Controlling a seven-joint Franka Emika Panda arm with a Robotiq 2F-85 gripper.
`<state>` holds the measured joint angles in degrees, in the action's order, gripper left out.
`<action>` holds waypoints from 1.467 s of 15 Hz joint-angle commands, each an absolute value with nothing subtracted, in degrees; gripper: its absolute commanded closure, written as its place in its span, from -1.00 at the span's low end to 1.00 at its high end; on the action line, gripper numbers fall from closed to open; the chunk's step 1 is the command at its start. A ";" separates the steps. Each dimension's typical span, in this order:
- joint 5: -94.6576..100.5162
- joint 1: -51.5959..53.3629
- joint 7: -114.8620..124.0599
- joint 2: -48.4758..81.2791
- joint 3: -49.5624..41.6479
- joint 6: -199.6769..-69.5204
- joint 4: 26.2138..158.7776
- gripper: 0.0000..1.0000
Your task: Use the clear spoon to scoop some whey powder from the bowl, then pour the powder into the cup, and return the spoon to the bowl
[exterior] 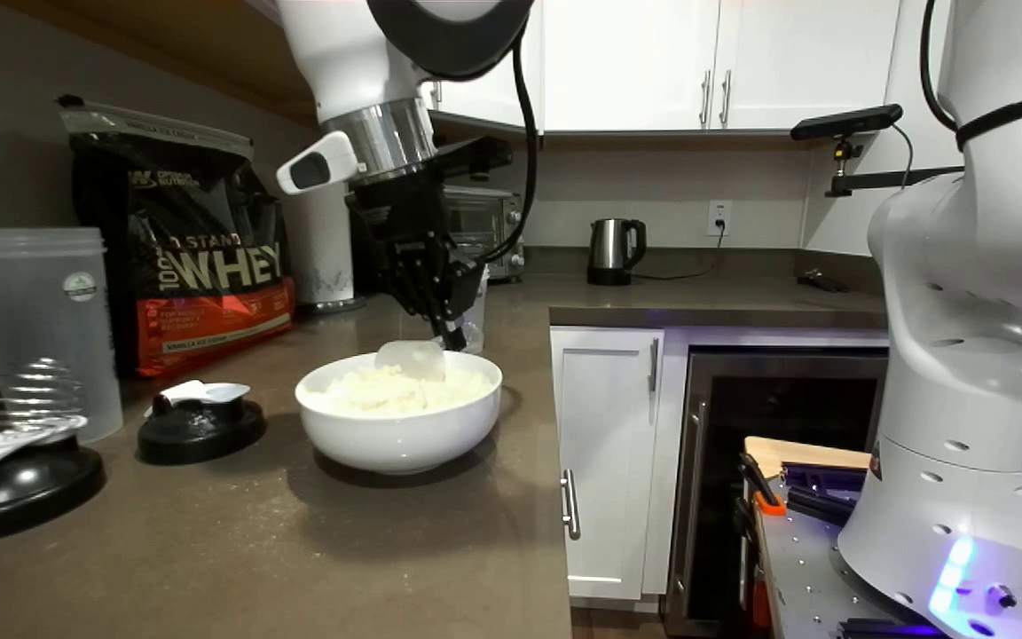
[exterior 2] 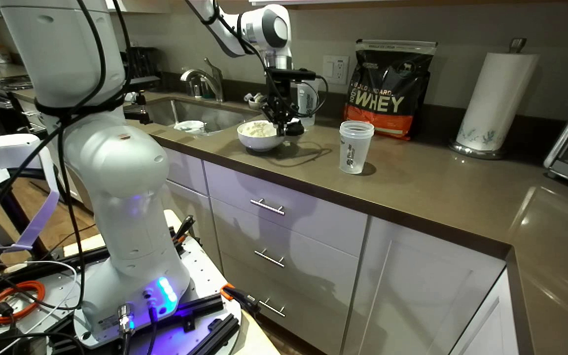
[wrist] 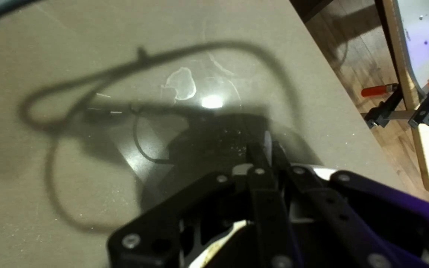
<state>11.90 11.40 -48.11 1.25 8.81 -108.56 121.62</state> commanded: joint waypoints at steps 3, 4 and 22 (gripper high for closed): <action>11.73 10.87 -49.01 0.49 9.51 -108.62 121.30 0.98; 12.03 10.90 -48.95 0.29 9.54 -108.37 121.21 0.98; 15.39 11.88 -45.60 -3.36 11.51 -113.75 121.52 0.98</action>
<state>13.78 11.70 -47.72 -1.98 11.28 -111.21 119.98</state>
